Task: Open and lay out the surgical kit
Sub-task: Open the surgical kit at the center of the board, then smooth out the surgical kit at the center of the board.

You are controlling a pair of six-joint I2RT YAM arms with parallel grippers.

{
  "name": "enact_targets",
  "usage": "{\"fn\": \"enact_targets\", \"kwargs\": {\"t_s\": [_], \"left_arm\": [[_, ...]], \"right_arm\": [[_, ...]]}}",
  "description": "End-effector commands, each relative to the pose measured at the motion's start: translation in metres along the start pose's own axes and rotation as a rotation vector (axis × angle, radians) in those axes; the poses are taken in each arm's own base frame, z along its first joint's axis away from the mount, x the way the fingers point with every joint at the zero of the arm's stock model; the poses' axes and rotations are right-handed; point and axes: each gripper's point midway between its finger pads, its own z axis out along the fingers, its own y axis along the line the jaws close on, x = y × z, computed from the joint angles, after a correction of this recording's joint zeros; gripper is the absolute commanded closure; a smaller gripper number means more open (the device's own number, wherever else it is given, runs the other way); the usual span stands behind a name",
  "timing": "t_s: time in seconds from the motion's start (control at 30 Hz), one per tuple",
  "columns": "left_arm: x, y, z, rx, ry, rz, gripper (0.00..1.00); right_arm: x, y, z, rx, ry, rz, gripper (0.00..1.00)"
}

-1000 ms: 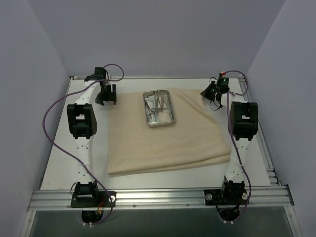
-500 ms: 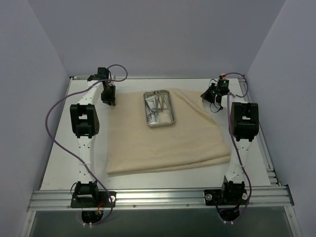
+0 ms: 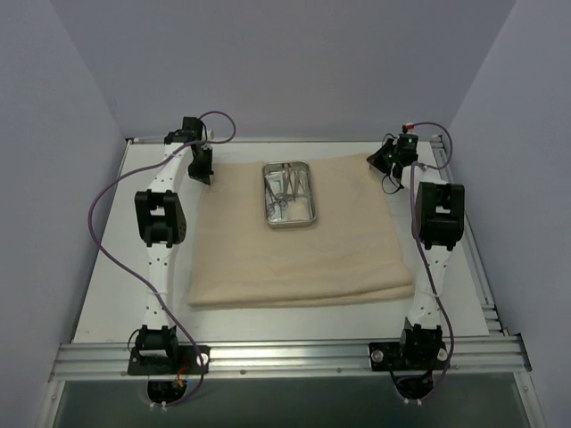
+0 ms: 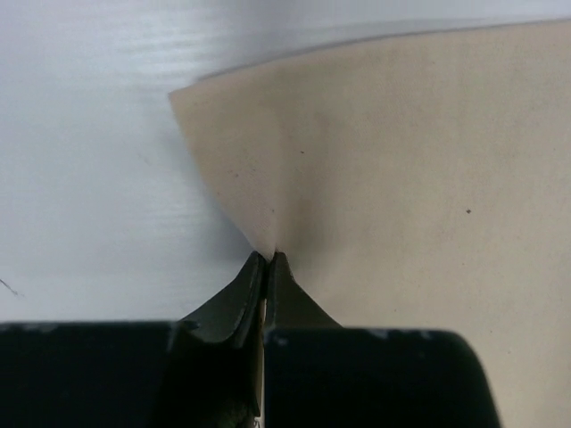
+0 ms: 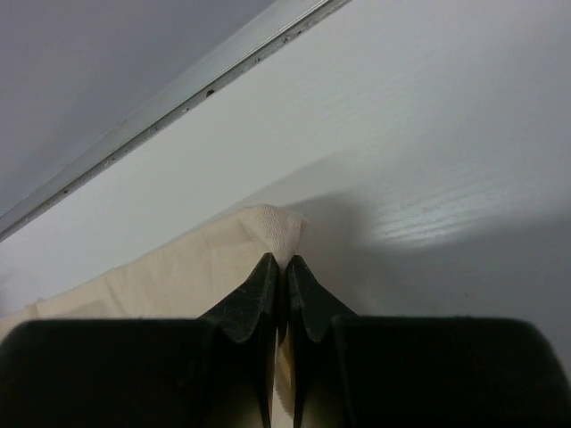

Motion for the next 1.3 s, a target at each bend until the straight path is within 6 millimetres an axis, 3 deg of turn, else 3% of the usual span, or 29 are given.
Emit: {"fn": "enact_targets", "kwargs": {"t_s": [0.0, 0.03, 0.1, 0.13, 0.3, 0.37, 0.4, 0.43, 0.47, 0.5, 0.53, 0.6, 0.63, 0.7, 0.73, 0.8, 0.83, 0.87, 0.9, 0.93, 0.97, 1.0, 1.03, 1.07, 1.1, 1.13, 1.2, 1.23, 1.27], "left_arm": [[-0.042, 0.017, -0.006, -0.034, -0.122, -0.038, 0.98], [-0.048, 0.021, -0.008, -0.036, -0.142, -0.044, 0.98], [-0.066, 0.027, -0.012, -0.064, -0.203, -0.047, 0.98], [-0.071, 0.027, -0.013, -0.068, -0.225, -0.046, 0.98], [-0.103, 0.031, -0.027, -0.083, -0.346, -0.037, 0.98], [-0.107, 0.033, -0.027, -0.076, -0.36, -0.033, 0.98], [-0.103, 0.028, -0.024, -0.051, -0.345, -0.023, 0.93], [-0.106, 0.026, -0.036, -0.04, -0.353, -0.018, 0.67], [-0.104, 0.021, -0.041, -0.016, -0.347, -0.007, 0.54], [-0.103, 0.012, -0.048, 0.028, -0.342, 0.014, 0.46], [-0.103, 0.007, -0.065, 0.046, -0.35, 0.027, 0.36], [-0.102, -0.005, -0.083, 0.079, -0.359, 0.072, 0.32], [-0.107, -0.012, -0.107, 0.105, -0.391, 0.09, 0.31], [-0.094, -0.02, -0.115, 0.138, -0.358, 0.105, 0.3], [-0.086, -0.029, -0.123, 0.189, -0.337, 0.112, 0.3], [-0.071, -0.037, -0.149, 0.235, -0.319, 0.164, 0.31], [-0.058, -0.039, -0.157, 0.254, -0.285, 0.181, 0.31], [-0.053, -0.045, -0.188, 0.285, -0.311, 0.211, 0.32], [-0.03, -0.044, -0.184, 0.298, -0.254, 0.258, 0.32], [-0.014, -0.046, -0.192, 0.317, -0.227, 0.29, 0.33], [-0.002, -0.053, -0.222, 0.356, -0.254, 0.337, 0.33], [0.026, -0.05, -0.215, 0.377, -0.192, 0.412, 0.33], [0.05, -0.052, -0.221, 0.407, -0.14, 0.452, 0.32], [0.067, -0.055, -0.24, 0.43, -0.142, 0.513, 0.32], [0.083, -0.056, -0.243, 0.454, -0.131, 0.619, 0.31], [0.114, -0.055, -0.244, 0.47, -0.072, 0.652, 0.29], [0.142, -0.062, -0.24, 0.499, -0.024, 0.769, 0.26], [0.168, -0.063, -0.232, 0.527, 0.043, 0.797, 0.19], [0.178, -0.067, -0.234, 0.535, 0.052, 0.835, 0.18]], "right_arm": [[-0.035, 0.014, 0.011, -0.021, -0.094, 0.005, 1.0], [-0.029, 0.009, 0.02, -0.006, -0.087, 0.009, 1.0], [-0.04, 0.018, 0.029, -0.021, -0.119, 0.031, 1.0], [-0.033, 0.015, 0.038, -0.017, -0.114, 0.043, 1.0], [-0.034, 0.028, 0.055, -0.016, -0.175, 0.082, 1.0], [-0.033, 0.034, 0.057, -0.016, -0.167, 0.06, 0.77], [-0.032, 0.036, 0.054, 0.004, -0.135, 0.048, 0.66], [-0.04, 0.043, 0.042, 0.017, -0.135, 0.006, 0.53], [-0.045, 0.047, 0.031, 0.037, -0.133, -0.014, 0.39], [-0.031, 0.032, 0.021, 0.099, -0.1, -0.027, 0.32], [-0.055, 0.052, -0.007, 0.087, -0.142, -0.077, 0.25], [-0.059, 0.049, -0.036, 0.147, -0.129, -0.118, 0.21], [-0.07, 0.052, -0.062, 0.177, -0.149, -0.137, 0.2], [-0.059, 0.042, -0.092, 0.246, -0.093, -0.169, 0.18], [-0.049, 0.041, -0.118, 0.263, -0.071, -0.174, 0.19], [-0.025, 0.034, -0.147, 0.293, 0.003, -0.178, 0.2], [-0.025, 0.046, -0.174, 0.281, -0.006, -0.187, 0.22], [-0.003, 0.031, -0.186, 0.323, 0.043, -0.191, 0.23], [0.019, 0.032, -0.2, 0.34, 0.1, -0.213, 0.24], [0.021, 0.042, -0.221, 0.327, 0.092, -0.226, 0.25], [0.051, 0.038, -0.233, 0.344, 0.173, -0.241, 0.27], [0.063, 0.042, -0.241, 0.341, 0.202, -0.248, 0.28], [0.072, 0.051, -0.253, 0.321, 0.215, -0.244, 0.3], [0.092, 0.059, -0.261, 0.302, 0.266, -0.254, 0.31], [0.112, 0.061, -0.267, 0.274, 0.322, -0.241, 0.32], [0.118, 0.069, -0.277, 0.24, 0.328, -0.223, 0.37], [0.142, 0.071, -0.29, 0.21, 0.385, -0.205, 0.43], [0.143, 0.077, -0.299, 0.186, 0.37, -0.201, 0.48], [0.149, 0.079, -0.303, 0.175, 0.376, -0.187, 0.49]]}}
